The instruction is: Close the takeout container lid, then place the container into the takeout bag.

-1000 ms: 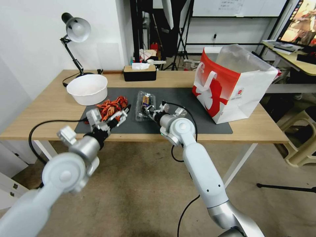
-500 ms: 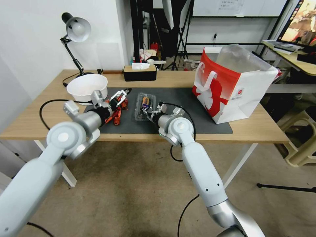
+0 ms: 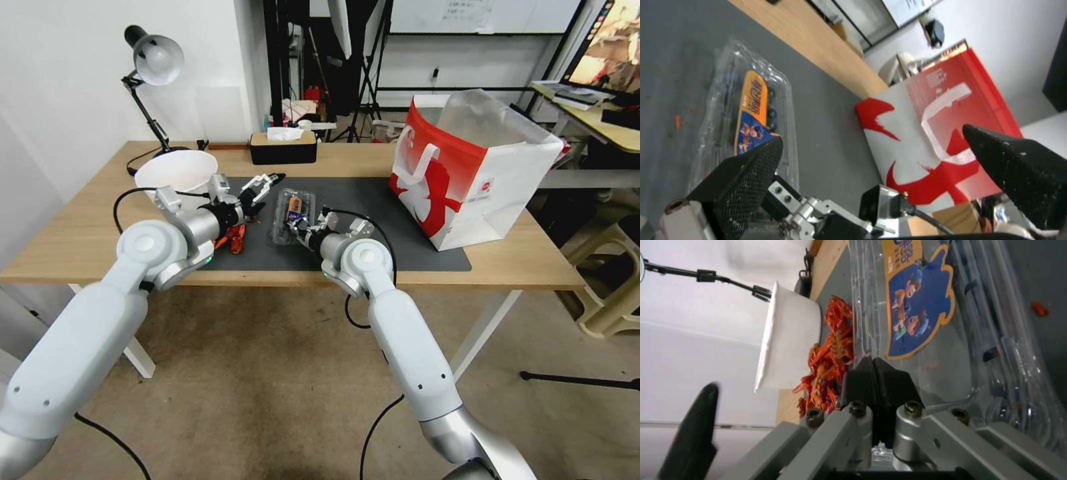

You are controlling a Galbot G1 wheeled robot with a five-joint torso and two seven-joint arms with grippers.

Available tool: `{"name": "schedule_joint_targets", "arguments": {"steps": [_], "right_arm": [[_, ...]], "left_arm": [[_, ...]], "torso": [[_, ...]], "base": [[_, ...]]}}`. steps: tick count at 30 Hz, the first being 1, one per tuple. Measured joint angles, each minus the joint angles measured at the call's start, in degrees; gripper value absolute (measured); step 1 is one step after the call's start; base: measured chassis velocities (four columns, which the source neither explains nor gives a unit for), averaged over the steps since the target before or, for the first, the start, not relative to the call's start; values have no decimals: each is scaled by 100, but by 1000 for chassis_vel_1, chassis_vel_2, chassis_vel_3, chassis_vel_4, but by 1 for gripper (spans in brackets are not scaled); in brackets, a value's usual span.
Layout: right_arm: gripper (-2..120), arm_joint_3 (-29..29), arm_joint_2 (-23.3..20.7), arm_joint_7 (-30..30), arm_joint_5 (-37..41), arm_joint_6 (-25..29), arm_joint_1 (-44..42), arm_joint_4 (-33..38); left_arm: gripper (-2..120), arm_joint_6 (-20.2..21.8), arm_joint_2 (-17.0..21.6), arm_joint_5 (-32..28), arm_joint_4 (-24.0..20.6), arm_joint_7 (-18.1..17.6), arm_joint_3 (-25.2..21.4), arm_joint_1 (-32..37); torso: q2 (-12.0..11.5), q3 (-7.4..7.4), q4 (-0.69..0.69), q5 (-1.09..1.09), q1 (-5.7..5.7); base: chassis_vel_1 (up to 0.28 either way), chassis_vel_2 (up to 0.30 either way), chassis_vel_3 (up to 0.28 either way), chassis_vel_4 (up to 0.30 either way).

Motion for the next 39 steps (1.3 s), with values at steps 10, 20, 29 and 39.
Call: {"name": "schedule_joint_targets", "arguments": {"steps": [10, 20, 29, 39], "right_arm": [[0, 15, -51, 3, 15, -18, -82, 65], [0, 8, -77, -1, 19, -32, -127, 127], [0, -3, -117, -17, 17, -37, -138, 140], [0, -33, -102, -26, 5, -39, -104, 113]], "left_arm": [[100, 155, -212, 389, 1003, 158, 754, -703], [100, 36, -421, 864, 1746, 251, 1269, -1319], [100, 334, -445, 1055, 2098, 284, 1444, -1582], [100, 400, -453, 1218, 2260, 308, 1538, -1658]], "torso": [[0, 0, 0, 0, 0], [0, 0, 0, 0, 0], [0, 0, 0, -1, 0], [1, 0, 0, -1, 0]], "base": [[0, 0, 0, 0], [0, 0, 0, 0], [0, 0, 0, 0], [0, 0, 0, 0]]}}
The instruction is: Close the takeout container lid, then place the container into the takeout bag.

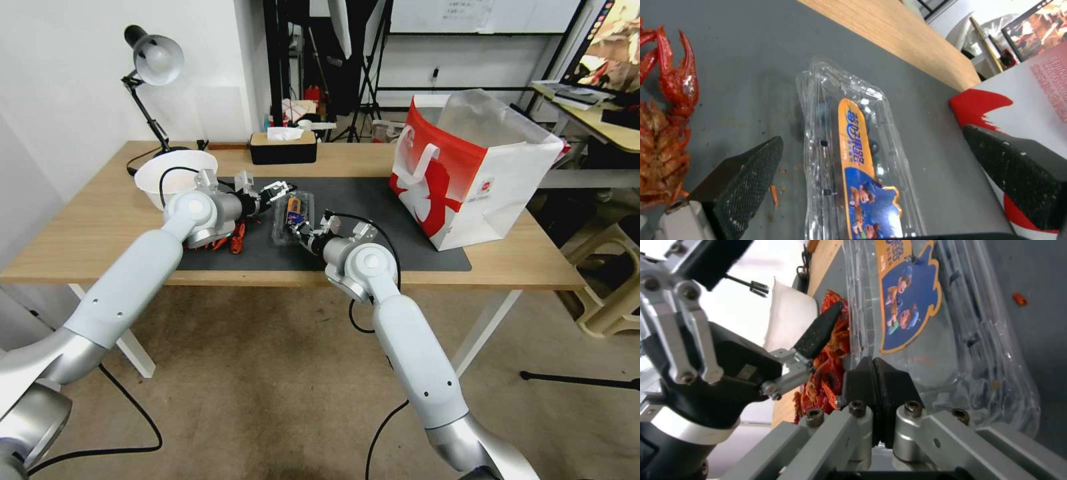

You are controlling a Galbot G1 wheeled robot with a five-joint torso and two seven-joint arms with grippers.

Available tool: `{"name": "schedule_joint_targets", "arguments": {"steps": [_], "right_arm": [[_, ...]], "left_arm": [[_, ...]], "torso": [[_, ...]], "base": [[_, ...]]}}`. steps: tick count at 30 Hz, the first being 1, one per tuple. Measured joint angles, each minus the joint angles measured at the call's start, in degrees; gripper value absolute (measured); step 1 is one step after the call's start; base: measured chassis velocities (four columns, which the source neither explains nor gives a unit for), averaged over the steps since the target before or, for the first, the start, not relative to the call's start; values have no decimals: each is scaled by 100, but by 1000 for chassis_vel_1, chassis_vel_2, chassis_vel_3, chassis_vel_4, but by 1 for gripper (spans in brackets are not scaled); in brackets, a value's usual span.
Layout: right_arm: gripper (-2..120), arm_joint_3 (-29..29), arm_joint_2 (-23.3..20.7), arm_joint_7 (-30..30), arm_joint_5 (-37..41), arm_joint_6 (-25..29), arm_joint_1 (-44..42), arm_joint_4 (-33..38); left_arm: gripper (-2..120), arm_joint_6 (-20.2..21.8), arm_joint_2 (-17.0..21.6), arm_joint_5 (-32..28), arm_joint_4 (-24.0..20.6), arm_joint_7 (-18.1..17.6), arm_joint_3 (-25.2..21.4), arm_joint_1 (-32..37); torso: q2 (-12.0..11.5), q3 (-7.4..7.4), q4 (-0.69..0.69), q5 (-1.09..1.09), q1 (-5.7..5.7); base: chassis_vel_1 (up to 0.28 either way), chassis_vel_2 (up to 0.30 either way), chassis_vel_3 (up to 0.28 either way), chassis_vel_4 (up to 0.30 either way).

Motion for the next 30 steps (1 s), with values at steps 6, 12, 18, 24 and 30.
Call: {"name": "schedule_joint_targets", "arguments": {"steps": [6, 12, 18, 24, 30], "right_arm": [[0, -25, 4, -8, -13, -1, 3, -14], [0, -45, 6, -17, -23, -1, 4, -21], [0, -75, 9, -33, -28, -1, 17, -40], [0, -105, 8, -40, -31, -1, 24, -48], [0, -121, -4, -46, -30, -1, 35, -58]], "left_arm": [[100, 54, -35, 127, 83, -12, 79, -62], [100, 85, -40, 186, 122, -19, 92, -62], [100, 121, -21, 236, 156, -19, 104, -62], [100, 149, -34, 442, 235, -17, 160, -68], [100, 208, -48, 531, 240, -4, 206, -57]], "torso": [[0, 0, -1, 0, 0], [0, 0, -1, 0, 0], [0, 0, -1, 0, 0], [0, 0, 0, 0, 0], [0, 0, 0, 0, 0]], "base": [[0, 0, 0, 0], [0, 0, 0, 0], [0, 0, 0, 0], [0, 0, 0, 0], [0, 0, 0, 0]]}}
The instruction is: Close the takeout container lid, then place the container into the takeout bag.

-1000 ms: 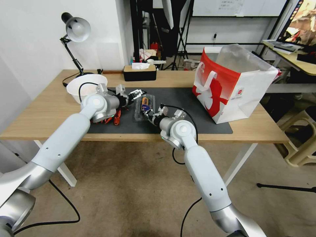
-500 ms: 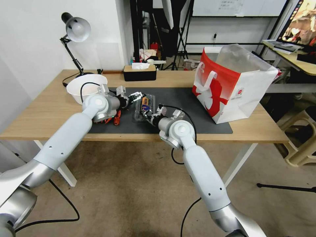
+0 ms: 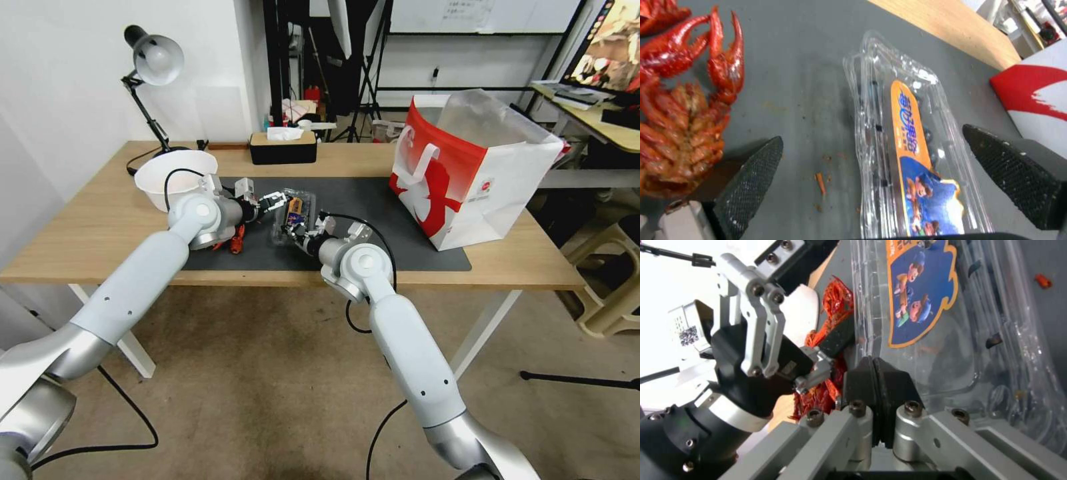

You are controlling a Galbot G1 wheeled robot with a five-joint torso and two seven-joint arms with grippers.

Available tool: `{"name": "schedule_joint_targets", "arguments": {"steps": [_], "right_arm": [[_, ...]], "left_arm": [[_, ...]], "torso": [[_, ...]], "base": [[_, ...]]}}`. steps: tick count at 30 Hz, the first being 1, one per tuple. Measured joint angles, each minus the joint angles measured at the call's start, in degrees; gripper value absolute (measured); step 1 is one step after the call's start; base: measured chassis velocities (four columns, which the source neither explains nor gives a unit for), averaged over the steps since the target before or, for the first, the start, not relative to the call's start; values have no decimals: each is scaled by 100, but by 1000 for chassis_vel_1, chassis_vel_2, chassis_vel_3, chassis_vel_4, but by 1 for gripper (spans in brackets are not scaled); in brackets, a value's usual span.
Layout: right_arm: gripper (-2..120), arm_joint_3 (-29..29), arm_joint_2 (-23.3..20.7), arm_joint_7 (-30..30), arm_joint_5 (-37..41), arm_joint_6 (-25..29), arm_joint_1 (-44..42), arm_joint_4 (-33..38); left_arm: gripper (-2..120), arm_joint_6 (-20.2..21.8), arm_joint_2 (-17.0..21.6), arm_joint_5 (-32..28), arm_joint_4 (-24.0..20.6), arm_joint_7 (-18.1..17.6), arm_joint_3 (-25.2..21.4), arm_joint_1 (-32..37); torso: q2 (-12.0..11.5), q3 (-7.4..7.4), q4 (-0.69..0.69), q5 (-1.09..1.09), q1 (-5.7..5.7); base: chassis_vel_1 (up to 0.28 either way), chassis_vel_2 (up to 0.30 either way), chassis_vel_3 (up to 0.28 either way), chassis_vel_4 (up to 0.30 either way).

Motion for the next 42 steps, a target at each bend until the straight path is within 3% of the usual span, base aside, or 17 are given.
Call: {"name": "schedule_joint_targets", "arguments": {"steps": [20, 24, 26, 27, 29, 33, 42], "right_arm": [[0, -28, -9, -3, 0, -2, 4, 3], [0, -31, -9, -4, 0, -2, 3, 3], [0, -31, -9, -5, 0, -2, 2, 3], [0, -36, -8, -6, -1, -2, 0, 2], [0, -39, -7, -6, -2, -2, 0, 3], [0, -48, -2, -12, -8, -5, -2, -3], [0, -48, -4, -29, -15, -7, 2, -27]], "left_arm": [[97, 381, -18, -166, -67, 94, 61, -42], [86, 382, -29, -168, -63, 95, 77, -55], [86, 382, -30, -168, -60, 96, 80, -58], [75, 383, -35, -165, -42, 98, 101, -73], [72, 384, -35, -164, -40, 97, 107, -76], [50, 423, -32, -160, -39, 97, 132, -83], [22, 430, -16, -127, -31, 95, 160, -81]], "torso": [[0, 0, 0, 0, 0], [0, 0, 0, 0, 0], [0, 0, 0, 0, 0], [0, 0, -1, 0, 0], [0, 0, -1, 0, 0], [0, 0, 0, 0, 0], [0, 0, 0, 0, 0]], "base": [[0, 0, 0, 0], [0, 0, 0, 0], [0, 0, 0, 0], [0, 0, 0, 0], [0, 0, 0, 0], [0, 0, 0, 0], [0, 0, 0, 0]]}}
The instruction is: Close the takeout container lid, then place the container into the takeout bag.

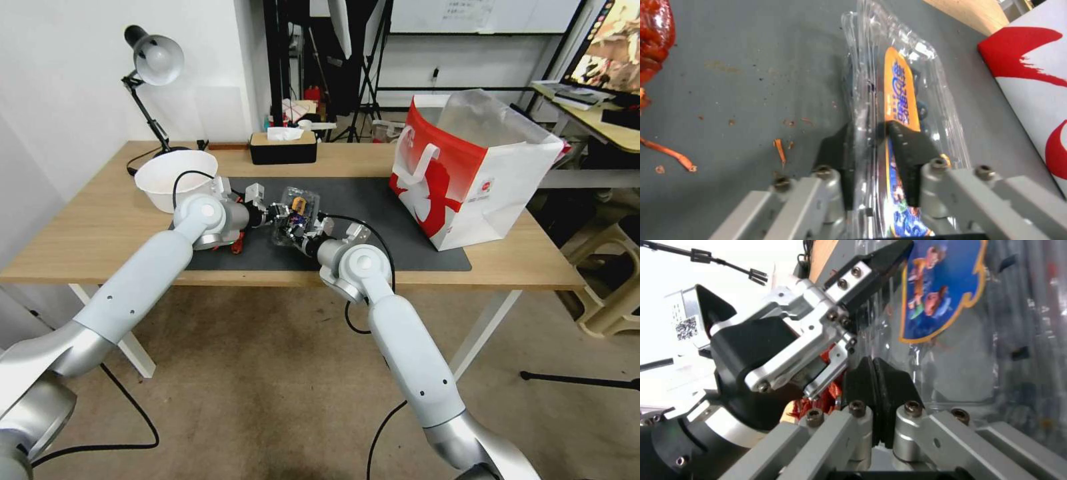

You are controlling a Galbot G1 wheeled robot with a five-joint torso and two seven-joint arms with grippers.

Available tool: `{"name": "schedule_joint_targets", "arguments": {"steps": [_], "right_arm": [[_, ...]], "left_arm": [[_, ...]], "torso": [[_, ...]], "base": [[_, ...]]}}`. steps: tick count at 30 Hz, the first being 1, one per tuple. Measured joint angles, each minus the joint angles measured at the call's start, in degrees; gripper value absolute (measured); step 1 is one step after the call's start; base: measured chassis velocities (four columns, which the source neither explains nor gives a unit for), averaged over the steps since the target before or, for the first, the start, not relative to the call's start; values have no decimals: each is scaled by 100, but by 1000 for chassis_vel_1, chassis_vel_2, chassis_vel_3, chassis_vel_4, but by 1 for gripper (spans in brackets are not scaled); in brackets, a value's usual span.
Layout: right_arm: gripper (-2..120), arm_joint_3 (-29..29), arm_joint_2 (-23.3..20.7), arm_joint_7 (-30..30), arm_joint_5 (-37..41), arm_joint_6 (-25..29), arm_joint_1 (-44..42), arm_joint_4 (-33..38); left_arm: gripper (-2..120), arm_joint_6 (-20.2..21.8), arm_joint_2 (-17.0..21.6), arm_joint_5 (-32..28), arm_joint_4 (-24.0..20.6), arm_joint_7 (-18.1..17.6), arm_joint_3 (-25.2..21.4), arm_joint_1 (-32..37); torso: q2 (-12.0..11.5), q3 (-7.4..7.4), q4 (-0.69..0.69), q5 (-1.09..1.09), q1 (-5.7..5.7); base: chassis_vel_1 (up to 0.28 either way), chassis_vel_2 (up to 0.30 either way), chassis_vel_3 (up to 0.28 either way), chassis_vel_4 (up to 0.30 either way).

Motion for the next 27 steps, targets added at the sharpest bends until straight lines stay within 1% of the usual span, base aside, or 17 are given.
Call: {"name": "schedule_joint_targets", "arguments": {"steps": [1, 2, 4, 5, 6, 21, 24, 25, 27], "right_arm": [[0, 0, 1, -2, -1, 0, 0, -2], [0, 0, 6, -7, -7, 0, 0, -4], [0, 1, 7, -7, -8, 0, 0, -5], [0, 0, 9, -8, -9, -1, 0, -5], [0, 1, 14, -8, -10, -3, -1, -5], [0, -18, -44, -4, -10, -36, -62, 120], [0, -83, -236, 3, -36, -58, -253, 433], [0, -83, -236, 3, -36, -58, -253, 433], [0, -137, -470, -2, -79, -52, -458, 759]], "left_arm": [[19, -1, 0, 0, 2, 0, 1, 0], [11, -5, -2, 2, 5, 0, 2, 1], [9, -7, -3, 2, 5, 0, 2, 1], [2, -10, -6, 3, 7, 0, 2, 2], [1, -15, -12, 4, 8, 2, 2, 5], [0, -113, -56, 4, 33, -7, -13, 7], [0, -129, -64, 4, 34, -8, -20, 22], [0, -129, -64, 4, 34, -8, -20, 22], [0, -136, -63, 7, 32, -9, -31, 40]], "torso": [[0, 0, 0, 0, 0], [0, 0, 0, 0, 0], [0, 0, 0, 0, 0], [0, 0, 0, 0, 0], [0, 0, 0, 0, 0], [0, 0, -1, 0, 0], [0, 0, 0, 0, 0], [0, 0, 0, 0, 0], [0, 0, -1, 1, 0]], "base": [[0, 0, 0, 0], [0, 0, 0, 0], [0, 0, 0, 0], [0, 0, 0, 0], [0, 0, 0, 0], [0, 0, 0, 0], [0, 0, 0, 0], [0, 0, 0, 0], [0, 0, 0, 0]]}}
